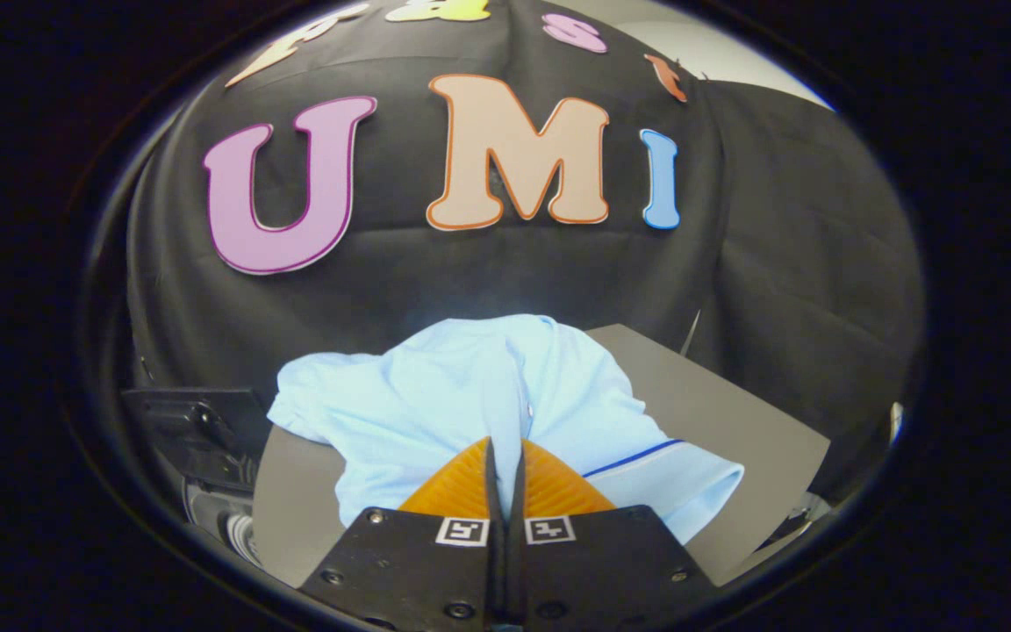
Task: Put the clothes into the washing machine and then close the washing machine lid.
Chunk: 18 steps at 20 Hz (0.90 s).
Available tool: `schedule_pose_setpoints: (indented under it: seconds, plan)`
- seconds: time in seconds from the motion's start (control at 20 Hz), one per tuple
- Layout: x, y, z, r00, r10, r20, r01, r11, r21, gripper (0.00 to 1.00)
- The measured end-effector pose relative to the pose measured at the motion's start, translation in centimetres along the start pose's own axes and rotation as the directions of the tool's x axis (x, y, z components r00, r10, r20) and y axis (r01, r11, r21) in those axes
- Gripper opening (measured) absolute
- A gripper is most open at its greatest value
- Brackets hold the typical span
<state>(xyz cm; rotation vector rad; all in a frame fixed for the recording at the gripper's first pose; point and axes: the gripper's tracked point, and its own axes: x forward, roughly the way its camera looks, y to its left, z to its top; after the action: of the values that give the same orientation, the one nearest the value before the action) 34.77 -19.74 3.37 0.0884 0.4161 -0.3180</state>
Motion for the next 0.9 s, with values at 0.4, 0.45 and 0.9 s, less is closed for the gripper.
schedule_pose_setpoints:
  seconds: [0.4, 0.45, 0.9]
  plan:
    - [-3.0, 2.8, 0.5, 0.997, -0.074, 0.026, 0.077, 0.99, -0.116, 0.0]
    - [-3.3, 3.3, 0.3, 0.996, -0.083, 0.018, 0.085, 0.985, -0.148, 0.01]
    - [-7.6, 7.1, 4.2, 0.992, -0.089, 0.092, 0.103, 0.982, -0.161, 0.01]
